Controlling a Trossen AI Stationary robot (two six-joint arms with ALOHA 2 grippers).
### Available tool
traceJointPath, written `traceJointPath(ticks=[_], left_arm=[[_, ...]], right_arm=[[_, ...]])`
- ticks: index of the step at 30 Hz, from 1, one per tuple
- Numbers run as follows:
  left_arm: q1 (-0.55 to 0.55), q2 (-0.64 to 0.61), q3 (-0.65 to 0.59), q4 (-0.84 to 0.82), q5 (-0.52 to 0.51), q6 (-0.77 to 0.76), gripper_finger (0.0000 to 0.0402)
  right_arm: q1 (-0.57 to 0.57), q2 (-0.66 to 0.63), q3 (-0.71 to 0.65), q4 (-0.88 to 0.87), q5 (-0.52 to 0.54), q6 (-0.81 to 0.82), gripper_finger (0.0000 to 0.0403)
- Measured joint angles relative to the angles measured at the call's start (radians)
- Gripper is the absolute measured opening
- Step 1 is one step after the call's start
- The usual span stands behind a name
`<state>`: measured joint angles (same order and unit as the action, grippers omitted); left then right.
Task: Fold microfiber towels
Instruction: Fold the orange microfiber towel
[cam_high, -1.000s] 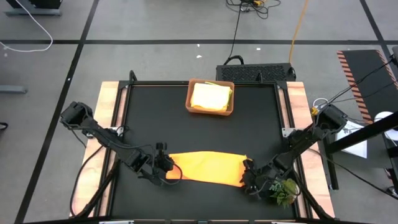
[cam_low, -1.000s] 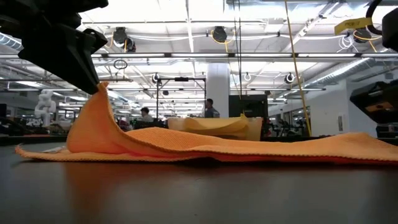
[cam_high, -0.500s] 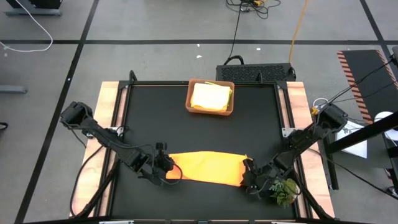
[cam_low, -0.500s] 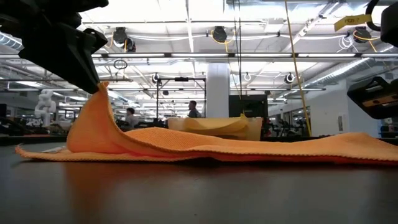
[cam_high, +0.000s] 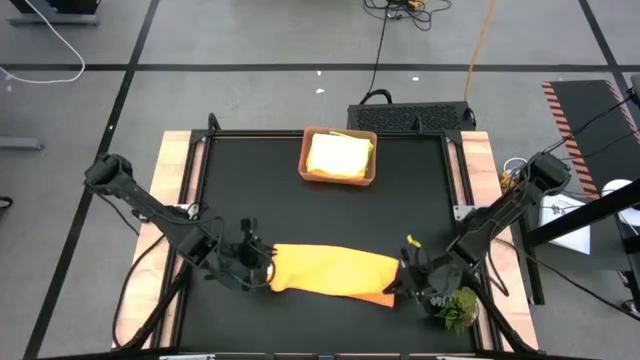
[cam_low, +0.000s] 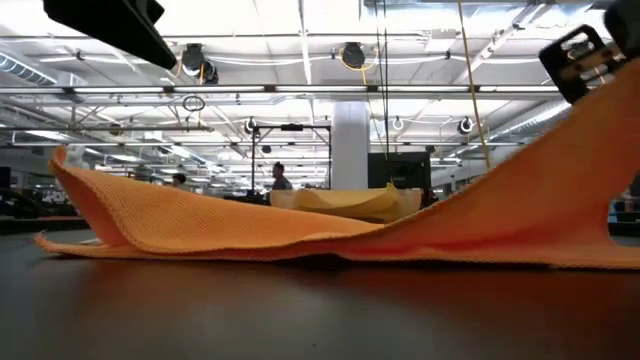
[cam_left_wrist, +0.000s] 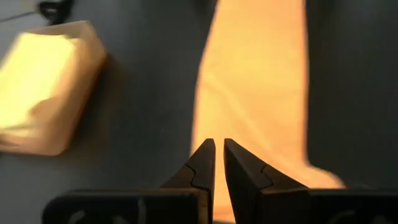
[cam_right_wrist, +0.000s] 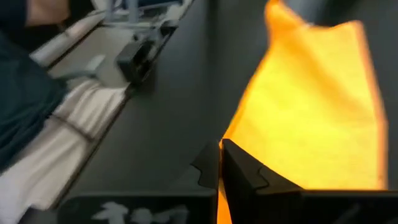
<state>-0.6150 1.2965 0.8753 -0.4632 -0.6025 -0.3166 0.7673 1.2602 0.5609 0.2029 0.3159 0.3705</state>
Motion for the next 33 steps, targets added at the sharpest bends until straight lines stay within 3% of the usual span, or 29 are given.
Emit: traceJointPath(ticks=[3, 10, 18, 21, 25, 28, 31, 33], left_arm=[[0.012, -0.018, 0.000, -0.030, -0.024, -0.008, 0.0035], [0.011, 0.038, 0.000, 0.023, 0.216, 0.016, 0.0035], [-0.055, 0.048, -0.001, 0.198, 0.288, 0.040, 0.0035], [-0.097, 0.039, 0.039, 0.220, 0.238, 0.132, 0.0035], [-0.174, 0.064, 0.158, 0.072, 0.013, 0.177, 0.0035], [-0.212, 0.114, 0.237, -0.059, -0.091, 0.165, 0.0035], [-0.219, 0.164, 0.278, -0.136, -0.106, 0.140, 0.0035], [-0.214, 0.192, 0.268, -0.149, -0.058, 0.119, 0.0036]], right_arm=[[0.000, -0.034, 0.000, -0.021, 0.069, -0.023, 0.0001], [-0.002, -0.052, 0.000, -0.031, 0.105, -0.027, 0.0001], [-0.002, -0.049, 0.000, -0.033, 0.104, -0.027, 0.0000], [-0.002, -0.049, 0.000, -0.035, 0.104, -0.025, 0.0000], [-0.002, -0.049, 0.000, -0.036, 0.104, -0.024, 0.0000], [-0.002, -0.048, 0.000, -0.038, 0.104, -0.017, 0.0000], [-0.003, -0.048, 0.000, -0.045, 0.103, -0.016, 0.0000], [-0.003, -0.048, 0.000, -0.044, 0.103, -0.016, 0.0000]])
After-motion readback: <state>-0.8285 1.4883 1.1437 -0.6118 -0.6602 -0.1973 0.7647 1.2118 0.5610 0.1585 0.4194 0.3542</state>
